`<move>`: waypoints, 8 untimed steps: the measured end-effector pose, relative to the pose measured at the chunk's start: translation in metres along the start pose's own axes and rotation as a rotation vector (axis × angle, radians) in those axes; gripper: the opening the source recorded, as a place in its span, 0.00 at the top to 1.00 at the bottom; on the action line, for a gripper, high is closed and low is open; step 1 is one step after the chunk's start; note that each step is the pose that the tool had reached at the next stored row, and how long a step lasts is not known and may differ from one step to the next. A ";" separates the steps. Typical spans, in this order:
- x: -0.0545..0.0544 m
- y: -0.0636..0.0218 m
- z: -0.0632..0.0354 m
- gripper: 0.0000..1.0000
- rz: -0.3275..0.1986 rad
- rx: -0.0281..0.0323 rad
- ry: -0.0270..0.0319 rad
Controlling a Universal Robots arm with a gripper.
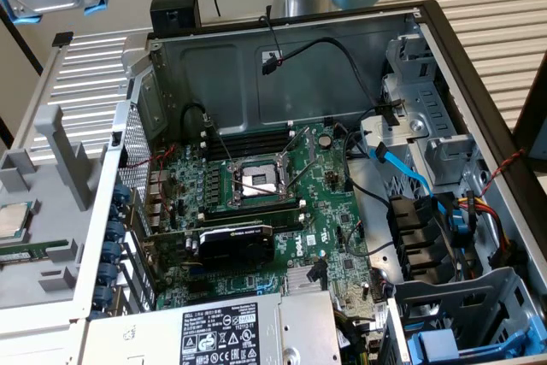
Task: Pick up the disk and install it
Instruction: 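Pick up the disk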
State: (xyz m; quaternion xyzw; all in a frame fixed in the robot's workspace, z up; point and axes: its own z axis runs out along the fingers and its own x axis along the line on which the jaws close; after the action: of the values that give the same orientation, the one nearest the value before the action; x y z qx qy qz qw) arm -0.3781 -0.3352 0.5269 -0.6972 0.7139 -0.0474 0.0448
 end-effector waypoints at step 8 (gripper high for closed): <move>0.021 -0.0248 -0.0026 0.63 0.000 -0.0061 0.0001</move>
State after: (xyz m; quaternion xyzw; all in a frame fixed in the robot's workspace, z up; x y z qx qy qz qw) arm -0.3544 -0.3570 0.5327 -0.6973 0.7141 -0.0453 0.0426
